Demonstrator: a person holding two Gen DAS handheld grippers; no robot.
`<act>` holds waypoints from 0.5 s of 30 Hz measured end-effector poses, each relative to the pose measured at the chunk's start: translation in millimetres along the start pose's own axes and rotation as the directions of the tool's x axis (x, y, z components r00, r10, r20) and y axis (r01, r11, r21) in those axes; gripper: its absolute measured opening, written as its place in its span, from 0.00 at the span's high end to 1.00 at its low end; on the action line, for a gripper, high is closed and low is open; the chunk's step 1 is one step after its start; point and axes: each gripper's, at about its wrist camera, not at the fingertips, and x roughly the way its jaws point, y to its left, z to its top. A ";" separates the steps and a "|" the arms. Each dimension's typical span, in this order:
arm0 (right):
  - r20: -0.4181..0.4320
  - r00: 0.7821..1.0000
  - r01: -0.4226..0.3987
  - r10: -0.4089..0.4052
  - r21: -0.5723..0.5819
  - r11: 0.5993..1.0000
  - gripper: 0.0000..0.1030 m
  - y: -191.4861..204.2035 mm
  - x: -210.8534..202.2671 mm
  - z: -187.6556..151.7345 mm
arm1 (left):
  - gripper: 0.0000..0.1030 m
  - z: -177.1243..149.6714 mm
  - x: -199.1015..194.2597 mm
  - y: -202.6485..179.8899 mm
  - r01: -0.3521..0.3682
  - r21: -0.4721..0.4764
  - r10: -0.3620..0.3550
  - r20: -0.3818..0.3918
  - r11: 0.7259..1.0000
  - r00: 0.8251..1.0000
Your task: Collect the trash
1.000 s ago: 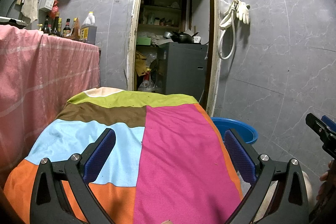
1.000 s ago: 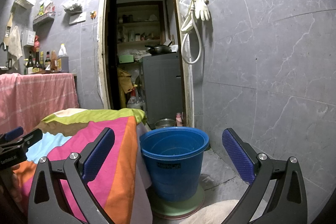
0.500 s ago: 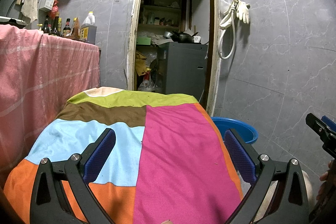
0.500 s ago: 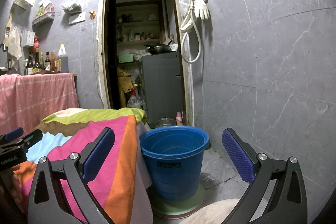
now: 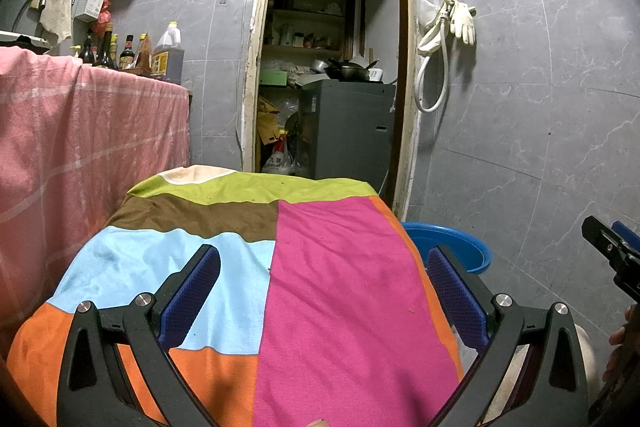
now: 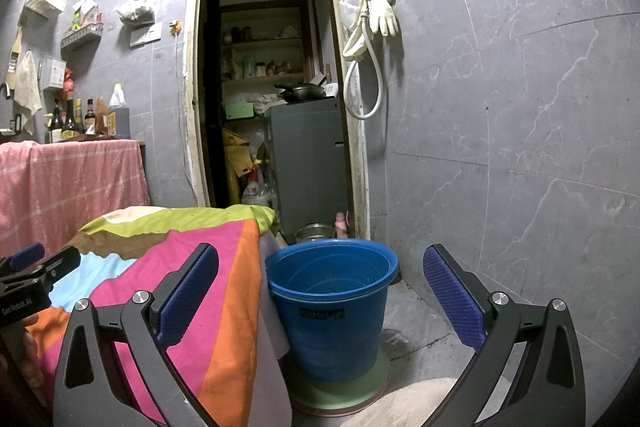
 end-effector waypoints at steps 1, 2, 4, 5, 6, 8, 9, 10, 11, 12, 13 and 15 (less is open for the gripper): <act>0.000 1.000 -0.001 0.001 0.000 1.000 0.00 0.0 -0.1 0.0 | 0.01 0.0 0.0 0.0 -0.001 0.000 0.001 0.000 1.000 1.000; 0.000 1.000 0.000 0.000 0.001 1.000 0.00 0.1 -0.1 0.0 | 0.01 0.0 -0.1 0.2 -0.002 0.000 0.002 0.000 1.000 1.000; -0.001 1.000 0.000 0.000 0.000 1.000 0.00 0.5 -0.3 0.0 | 0.01 0.0 0.0 0.8 0.001 -0.001 -0.001 -0.001 1.000 1.000; 0.000 1.000 0.001 -0.001 0.001 1.000 0.00 0.4 -0.2 -0.1 | 0.01 0.0 0.0 0.6 0.000 -0.001 0.000 -0.001 1.000 1.000; -0.001 1.000 0.001 -0.001 0.001 1.000 0.00 0.5 -0.4 0.0 | 0.01 0.1 -0.2 0.6 0.000 0.000 0.000 0.000 1.000 1.000; -0.001 1.000 0.001 -0.001 0.002 1.000 0.00 0.7 -0.4 0.1 | 0.01 0.2 0.1 1.0 0.001 -0.002 -0.001 0.001 1.000 1.000; 0.000 1.000 0.001 -0.001 0.001 1.000 0.00 0.8 -0.5 0.2 | 0.01 0.1 -0.1 1.2 0.002 -0.001 -0.002 -0.001 1.000 1.000; 0.000 1.000 0.001 -0.001 0.001 1.000 0.00 0.5 -0.3 0.2 | 0.01 0.0 -0.2 1.0 0.000 -0.001 0.000 0.000 1.000 1.000; -0.001 1.000 0.000 0.000 0.001 1.000 0.00 0.6 -0.3 0.1 | 0.01 0.1 -0.2 1.2 0.000 -0.001 0.000 0.001 1.000 1.000; -0.001 1.000 0.001 -0.001 0.001 1.000 0.00 0.7 -0.4 0.1 | 0.01 0.1 -0.1 1.6 0.001 -0.001 -0.001 0.000 1.000 1.000; -0.001 1.000 0.001 -0.001 0.002 1.000 0.00 0.7 -0.3 0.2 | 0.01 0.1 0.1 1.8 0.001 -0.001 -0.001 0.000 1.000 1.000; -0.004 1.000 0.000 0.000 0.003 1.000 0.00 0.8 -0.2 0.2 | 0.01 0.1 -0.1 1.7 0.001 0.000 -0.001 0.000 1.000 1.000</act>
